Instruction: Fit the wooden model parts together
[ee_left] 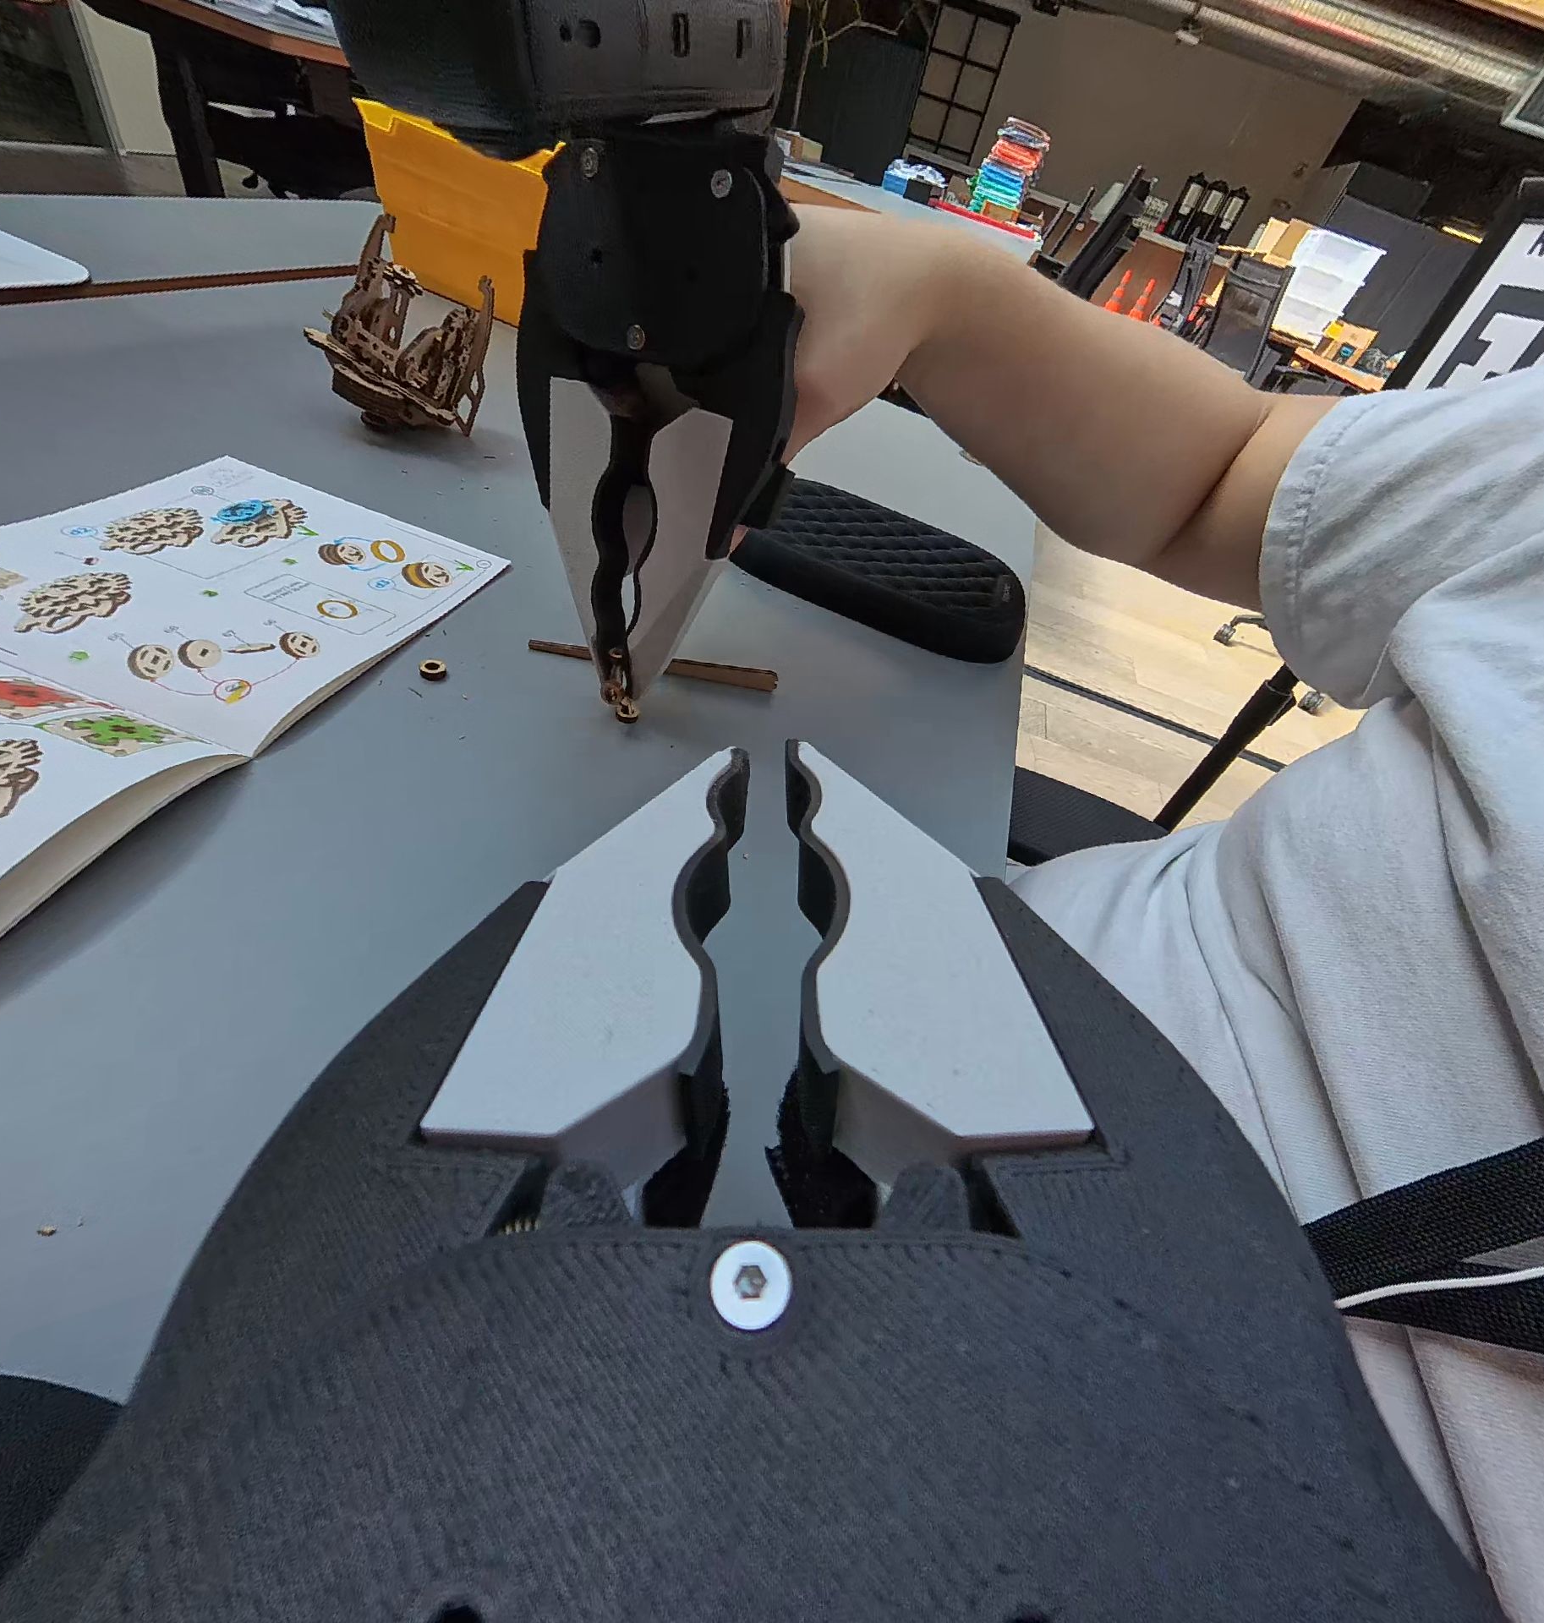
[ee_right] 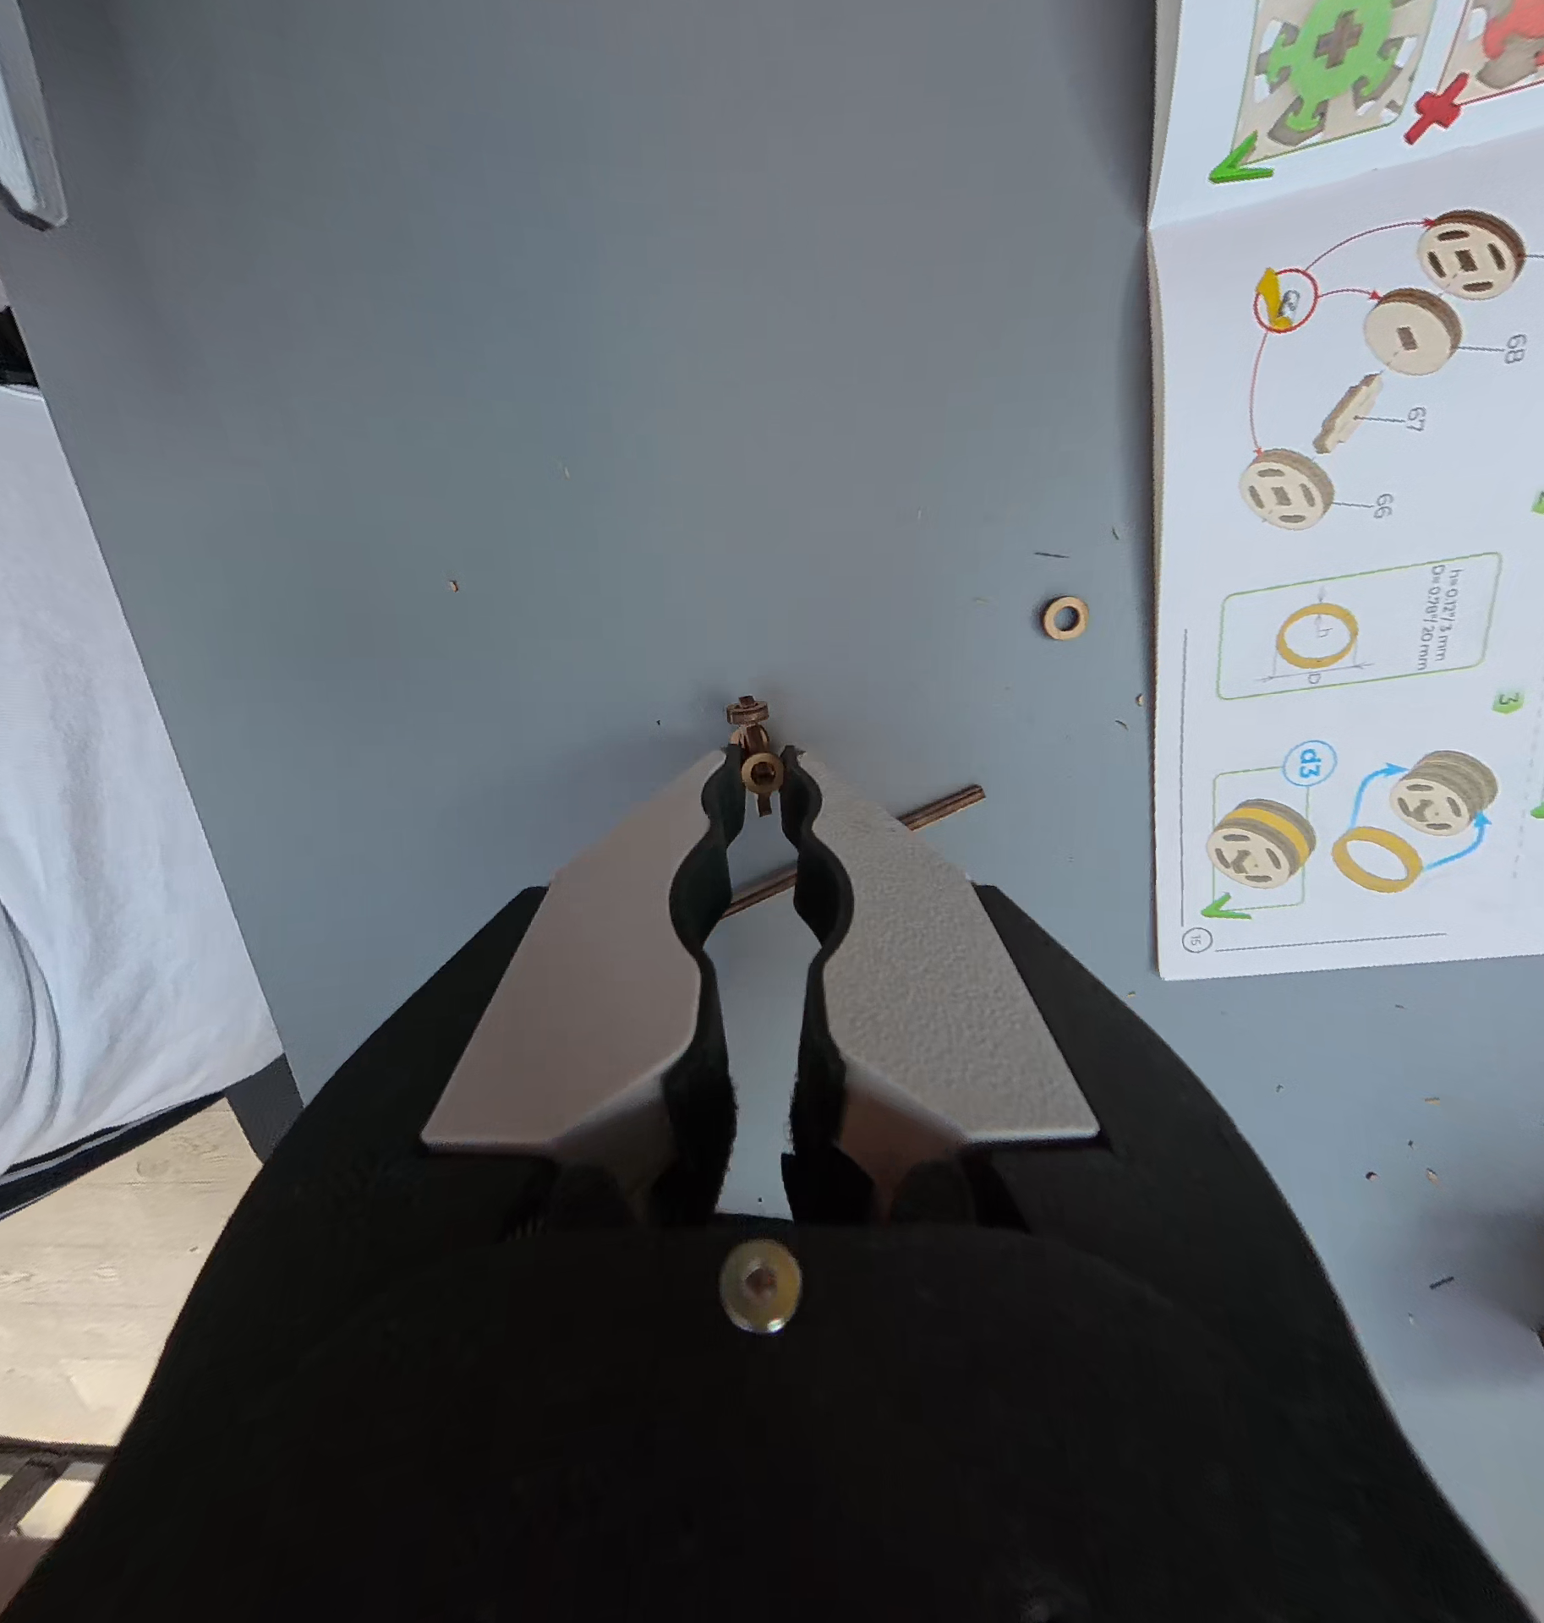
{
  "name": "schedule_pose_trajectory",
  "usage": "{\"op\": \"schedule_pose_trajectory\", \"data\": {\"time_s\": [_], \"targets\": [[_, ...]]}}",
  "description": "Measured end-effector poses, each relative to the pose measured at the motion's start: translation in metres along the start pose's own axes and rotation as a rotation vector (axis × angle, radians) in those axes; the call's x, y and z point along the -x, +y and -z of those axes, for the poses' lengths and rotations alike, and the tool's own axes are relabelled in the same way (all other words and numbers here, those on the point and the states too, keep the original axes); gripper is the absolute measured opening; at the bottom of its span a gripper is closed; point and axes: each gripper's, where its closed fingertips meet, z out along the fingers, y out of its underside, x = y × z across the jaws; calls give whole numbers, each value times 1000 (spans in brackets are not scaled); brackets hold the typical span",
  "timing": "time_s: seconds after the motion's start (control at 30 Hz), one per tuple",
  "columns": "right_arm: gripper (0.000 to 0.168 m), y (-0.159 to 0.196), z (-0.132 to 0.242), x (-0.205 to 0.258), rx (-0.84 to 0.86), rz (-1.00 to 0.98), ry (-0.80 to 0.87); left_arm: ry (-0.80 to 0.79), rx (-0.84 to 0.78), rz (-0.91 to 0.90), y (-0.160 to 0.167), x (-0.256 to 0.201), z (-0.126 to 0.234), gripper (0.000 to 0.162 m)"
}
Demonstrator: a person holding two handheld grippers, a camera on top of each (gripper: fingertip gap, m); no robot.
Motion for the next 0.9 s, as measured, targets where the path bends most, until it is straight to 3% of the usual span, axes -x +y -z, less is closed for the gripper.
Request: {"op": "schedule_pose_trajectory", "data": {"time_s": [0.17, 0.57, 0.7, 0.77, 0.83, 0.9], "targets": [[6, 0, 0, 0, 83, 5, 73, 6, 8, -3, 2, -3, -2, 6], [6, 2, -2, 1, 92, 39, 156, 10, 14, -22, 1, -9, -4, 6], [6, -12, -13, 8, 48, 76, 134, 11, 17, -23, 1, -10, -5, 6], [5, -11, -12, 8, 101, 116, 155, 7, 22, -23, 2, -9, -4, 7], [6, 14, 0, -2, 303, 190, 257, 4, 16, -20, 2, -8, -2, 7], [6, -2, 7, 10, 187, 167, 203, 7, 8, -13, -1, -6, 0, 7]]}}
